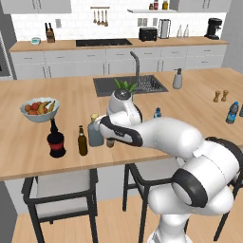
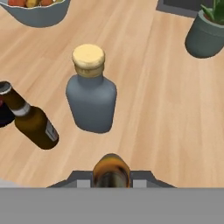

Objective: Move the plastic bottles in the middle to the plastics group, and the glass bottles in the middle to the glass group.

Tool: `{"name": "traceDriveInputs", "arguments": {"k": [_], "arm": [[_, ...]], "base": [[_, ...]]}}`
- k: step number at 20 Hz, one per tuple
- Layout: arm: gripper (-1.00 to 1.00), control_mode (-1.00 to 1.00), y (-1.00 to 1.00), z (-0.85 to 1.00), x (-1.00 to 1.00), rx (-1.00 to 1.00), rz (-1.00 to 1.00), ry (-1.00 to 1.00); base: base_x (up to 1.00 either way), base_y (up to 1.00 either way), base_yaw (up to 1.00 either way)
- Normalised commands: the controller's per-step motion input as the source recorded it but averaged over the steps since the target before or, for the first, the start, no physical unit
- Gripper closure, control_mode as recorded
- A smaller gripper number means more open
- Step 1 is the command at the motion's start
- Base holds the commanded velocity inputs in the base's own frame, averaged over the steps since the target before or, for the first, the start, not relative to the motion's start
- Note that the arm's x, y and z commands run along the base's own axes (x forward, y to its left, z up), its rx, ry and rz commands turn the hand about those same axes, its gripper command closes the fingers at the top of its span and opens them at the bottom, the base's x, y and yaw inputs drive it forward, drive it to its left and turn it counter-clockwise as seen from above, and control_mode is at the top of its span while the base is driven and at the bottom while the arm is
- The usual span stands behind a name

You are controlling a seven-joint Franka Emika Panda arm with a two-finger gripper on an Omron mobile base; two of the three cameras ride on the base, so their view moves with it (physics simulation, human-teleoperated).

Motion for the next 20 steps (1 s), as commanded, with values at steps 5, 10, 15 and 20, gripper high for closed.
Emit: {"name": "traceDriveInputs", "arguments": {"k": [5, 10, 15, 20], "arm": [[1.00, -1.00, 0.07, -0.19, 0.07, 0.07, 0.00, 0.00], [1.00, -1.00, 0.03, -0.31, 0.00, 0.02, 0.00, 0.00], [1.00, -1.00, 0.08, -0.29, 0.05, 0.00, 0.00, 0.00], [1.00, -1.00, 0.09, -0.21, 0.07, 0.00, 0.00, 0.00]], "base": [[0.00, 0.00, 0.00], [0.00, 0.00, 0.00], [0.00, 0.00, 0.00], [0.00, 0.00, 0.00]]}}
